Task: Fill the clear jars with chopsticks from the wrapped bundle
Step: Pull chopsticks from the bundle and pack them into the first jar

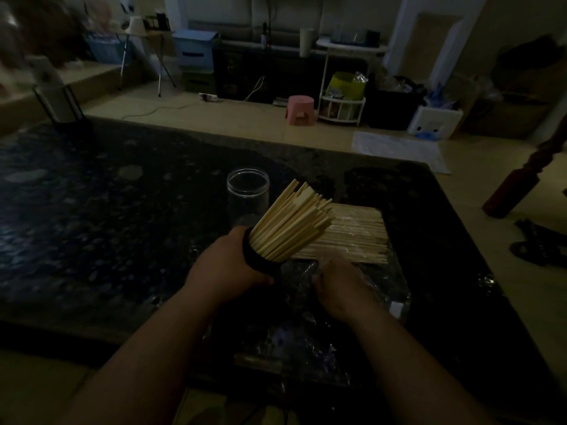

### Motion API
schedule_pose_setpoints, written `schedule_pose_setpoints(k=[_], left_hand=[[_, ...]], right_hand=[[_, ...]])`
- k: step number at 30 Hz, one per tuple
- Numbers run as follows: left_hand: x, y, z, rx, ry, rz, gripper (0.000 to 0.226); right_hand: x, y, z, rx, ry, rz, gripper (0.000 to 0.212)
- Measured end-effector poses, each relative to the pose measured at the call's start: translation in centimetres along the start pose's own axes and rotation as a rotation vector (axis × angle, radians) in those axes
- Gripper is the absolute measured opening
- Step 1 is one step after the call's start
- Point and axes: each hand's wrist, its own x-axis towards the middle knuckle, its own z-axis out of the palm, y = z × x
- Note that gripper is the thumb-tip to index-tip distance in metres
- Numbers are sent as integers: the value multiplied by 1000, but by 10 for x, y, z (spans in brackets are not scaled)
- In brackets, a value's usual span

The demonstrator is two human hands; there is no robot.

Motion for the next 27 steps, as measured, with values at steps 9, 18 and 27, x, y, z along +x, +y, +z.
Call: schedule_pose_setpoints(k=[9,18,27], left_hand=[[2,-2,0,-5,12,4,92],[3,-2,0,-5,13,11,92],[1,-1,0,5,13,7,90]], right_hand=[[11,1,9,-130,-21,101,43],[10,-3,2,-204,22,143,27],[4,-3,0,-183,43,16,20]])
